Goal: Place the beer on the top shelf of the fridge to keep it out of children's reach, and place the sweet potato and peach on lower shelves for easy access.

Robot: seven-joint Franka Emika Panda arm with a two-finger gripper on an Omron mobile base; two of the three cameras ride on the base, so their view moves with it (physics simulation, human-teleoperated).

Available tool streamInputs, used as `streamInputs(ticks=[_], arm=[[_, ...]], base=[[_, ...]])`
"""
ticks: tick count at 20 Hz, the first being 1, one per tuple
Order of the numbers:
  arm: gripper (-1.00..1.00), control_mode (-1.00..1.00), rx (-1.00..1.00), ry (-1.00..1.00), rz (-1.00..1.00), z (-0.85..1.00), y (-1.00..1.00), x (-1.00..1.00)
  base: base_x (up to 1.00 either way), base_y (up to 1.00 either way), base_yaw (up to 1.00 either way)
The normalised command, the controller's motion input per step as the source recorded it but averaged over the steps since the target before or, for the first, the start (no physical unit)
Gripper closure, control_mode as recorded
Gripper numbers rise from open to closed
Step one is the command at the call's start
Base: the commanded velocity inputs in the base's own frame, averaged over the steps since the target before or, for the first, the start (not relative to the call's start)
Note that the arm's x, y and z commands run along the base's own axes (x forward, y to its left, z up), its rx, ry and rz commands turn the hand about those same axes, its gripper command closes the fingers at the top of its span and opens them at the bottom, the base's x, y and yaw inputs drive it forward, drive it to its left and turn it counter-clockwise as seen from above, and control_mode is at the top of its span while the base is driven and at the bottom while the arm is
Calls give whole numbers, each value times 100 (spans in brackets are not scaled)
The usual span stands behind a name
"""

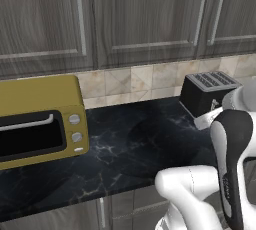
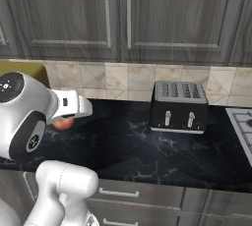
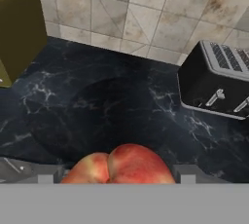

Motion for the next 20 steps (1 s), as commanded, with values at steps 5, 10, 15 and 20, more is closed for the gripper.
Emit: streamInputs(ticks=[5,10,15,20], arm=[[100,-100,-11,0,2,26,26,-12],[100,-100,-7,0,7,53,5,-1],[100,100,-9,2,10,23,0,-23],[100,100,0,0,0,0,0,0]], base=[[0,0,0],[0,0,0],[-13,0,3],[-93,3,26]])
